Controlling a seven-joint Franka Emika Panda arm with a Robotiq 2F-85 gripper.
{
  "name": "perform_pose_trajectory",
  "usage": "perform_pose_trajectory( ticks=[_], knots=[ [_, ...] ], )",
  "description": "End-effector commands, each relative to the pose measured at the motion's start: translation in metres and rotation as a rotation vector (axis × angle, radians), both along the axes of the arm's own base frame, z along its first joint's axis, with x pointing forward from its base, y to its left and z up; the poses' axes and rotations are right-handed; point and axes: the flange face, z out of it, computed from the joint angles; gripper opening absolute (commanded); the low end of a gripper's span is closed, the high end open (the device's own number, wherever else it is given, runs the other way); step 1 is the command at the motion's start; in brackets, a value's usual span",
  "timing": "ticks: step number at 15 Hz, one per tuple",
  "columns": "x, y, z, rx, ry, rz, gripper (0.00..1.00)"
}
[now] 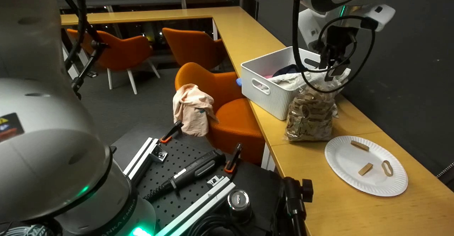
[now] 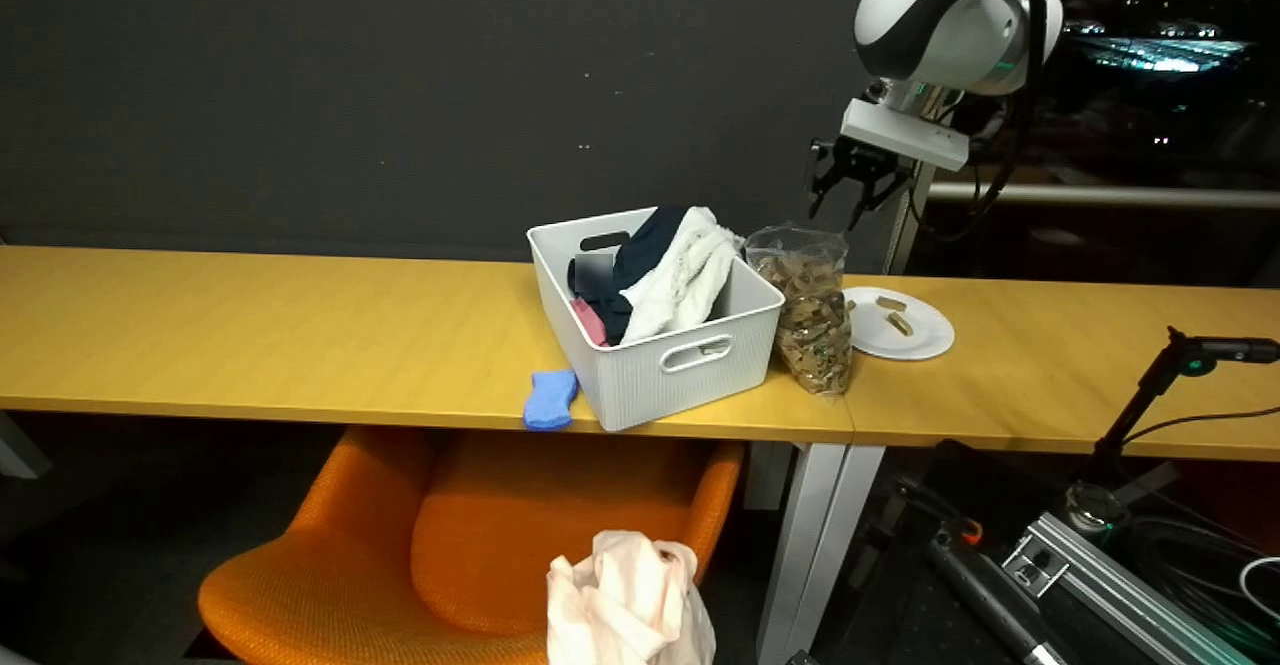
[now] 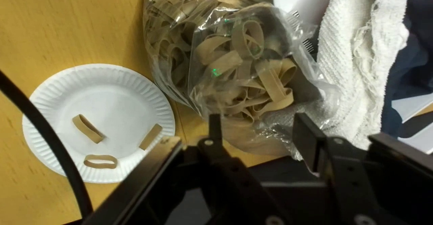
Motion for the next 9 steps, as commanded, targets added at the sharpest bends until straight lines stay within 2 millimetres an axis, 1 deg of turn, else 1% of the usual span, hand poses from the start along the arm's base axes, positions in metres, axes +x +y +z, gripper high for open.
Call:
perform_pose_trajectory(
  ticks=[1, 2, 3, 5, 6, 9],
  knots=[
    [-0.011, -0.023, 0.019, -0.017, -0.039, -0.026, 0.89],
    [-0.016, -0.039, 0.018, -0.031, -0.028, -0.049, 0.97],
    [-0.020, -0.053, 0.018, -0.043, -0.026, -0.074, 1.00],
    [-0.033, -0.084, 0.014, -0.065, -0.003, -0.131, 1.00],
    [-0.040, -0.101, 0.008, -0.081, 0.019, -0.160, 1.00],
    [-0.064, -0.137, -0.008, -0.109, 0.087, -0.222, 1.00]
  ],
)
